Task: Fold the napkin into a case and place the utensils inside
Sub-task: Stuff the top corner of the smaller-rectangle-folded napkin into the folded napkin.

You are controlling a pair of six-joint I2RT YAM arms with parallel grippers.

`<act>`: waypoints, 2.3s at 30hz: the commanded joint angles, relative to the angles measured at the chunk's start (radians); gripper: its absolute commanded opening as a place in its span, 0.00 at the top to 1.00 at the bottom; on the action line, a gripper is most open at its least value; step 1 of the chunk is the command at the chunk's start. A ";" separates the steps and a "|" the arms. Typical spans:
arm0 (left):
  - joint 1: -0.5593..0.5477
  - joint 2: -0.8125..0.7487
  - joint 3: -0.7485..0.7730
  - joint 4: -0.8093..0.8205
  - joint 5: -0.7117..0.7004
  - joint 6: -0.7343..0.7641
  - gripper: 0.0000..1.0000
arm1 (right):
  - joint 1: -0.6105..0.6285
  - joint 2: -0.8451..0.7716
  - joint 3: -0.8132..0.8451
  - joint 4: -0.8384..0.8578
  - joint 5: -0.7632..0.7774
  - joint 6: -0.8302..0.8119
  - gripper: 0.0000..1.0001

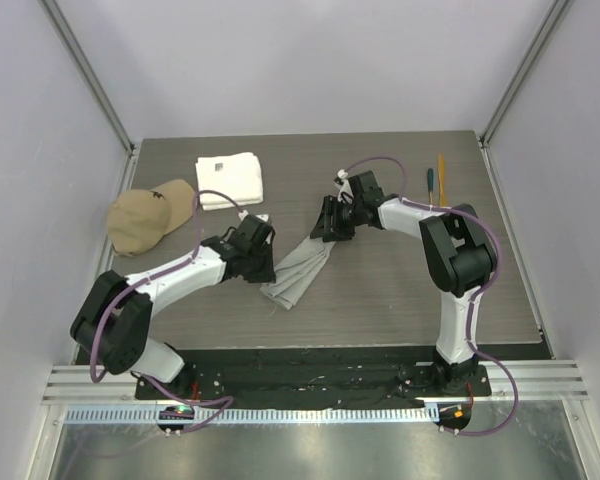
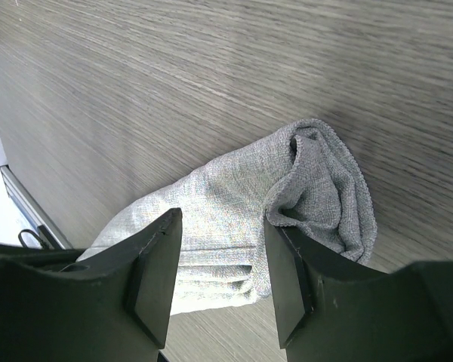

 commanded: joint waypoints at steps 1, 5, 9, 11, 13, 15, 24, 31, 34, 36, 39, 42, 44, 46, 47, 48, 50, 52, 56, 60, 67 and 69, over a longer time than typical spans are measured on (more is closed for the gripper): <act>-0.041 -0.080 -0.035 0.092 -0.014 -0.037 0.88 | -0.003 0.015 -0.008 -0.107 0.083 -0.036 0.46; -0.112 -0.143 -0.102 0.158 -0.048 -0.029 0.93 | -0.006 0.051 0.026 -0.107 0.078 -0.036 0.46; -0.164 -0.138 -0.125 0.176 -0.075 -0.022 0.94 | -0.005 0.087 0.049 -0.095 0.078 -0.012 0.46; -0.216 -0.112 -0.126 0.187 -0.106 -0.006 0.94 | -0.003 0.094 0.040 -0.084 0.080 -0.005 0.47; -0.279 -0.086 -0.124 0.201 -0.144 0.021 0.95 | -0.003 0.097 0.023 -0.080 0.092 0.005 0.47; -0.322 -0.031 -0.116 0.221 -0.167 0.041 0.95 | -0.003 0.099 -0.006 -0.057 0.097 0.016 0.47; -0.440 0.161 -0.100 0.319 -0.098 0.030 0.92 | -0.005 0.114 -0.037 -0.014 0.098 0.032 0.48; -0.356 -0.058 -0.090 0.245 -0.089 0.032 0.50 | 0.002 0.073 -0.022 -0.075 0.074 -0.022 0.45; -0.283 -0.198 -0.054 0.198 -0.026 0.032 0.48 | 0.002 0.033 -0.039 -0.089 0.075 -0.024 0.42; -0.235 -0.290 -0.046 0.207 0.045 0.024 0.49 | 0.000 0.004 -0.045 -0.100 0.087 -0.024 0.41; -0.120 -0.298 -0.034 0.230 0.140 -0.016 0.53 | 0.002 -0.025 -0.030 -0.116 0.094 -0.022 0.36; -0.069 -0.177 0.012 0.213 0.193 -0.031 0.65 | 0.000 -0.042 -0.005 -0.150 0.117 -0.033 0.35; -0.069 -0.115 0.003 0.251 0.222 -0.043 0.72 | 0.002 -0.050 0.006 -0.178 0.121 -0.045 0.35; -0.068 -0.043 -0.017 0.335 0.245 -0.058 0.75 | 0.002 -0.068 0.013 -0.193 0.133 -0.050 0.35; -0.068 -0.022 -0.017 0.345 0.250 -0.059 0.78 | 0.000 -0.073 0.013 -0.201 0.138 -0.056 0.35; -0.071 -0.005 -0.015 0.363 0.256 -0.057 0.79 | 0.002 -0.086 0.010 -0.205 0.144 -0.056 0.35; -0.071 0.034 -0.030 0.389 0.256 -0.059 0.80 | 0.000 -0.096 0.009 -0.221 0.160 -0.061 0.34; -0.072 0.054 -0.038 0.399 0.254 -0.055 0.81 | 0.000 -0.111 0.006 -0.231 0.167 -0.065 0.34; -0.081 0.060 -0.066 0.423 0.253 -0.069 0.82 | -0.005 -0.128 0.007 -0.253 0.178 -0.070 0.35; -0.101 0.057 -0.081 0.428 0.235 -0.086 0.82 | -0.006 -0.157 0.006 -0.274 0.187 -0.074 0.34; -0.123 0.097 -0.057 0.431 0.239 -0.100 0.83 | -0.006 -0.231 0.007 -0.354 0.255 -0.102 0.34; -0.132 0.101 -0.053 0.434 0.239 -0.101 0.83 | -0.011 -0.251 0.007 -0.368 0.275 -0.110 0.35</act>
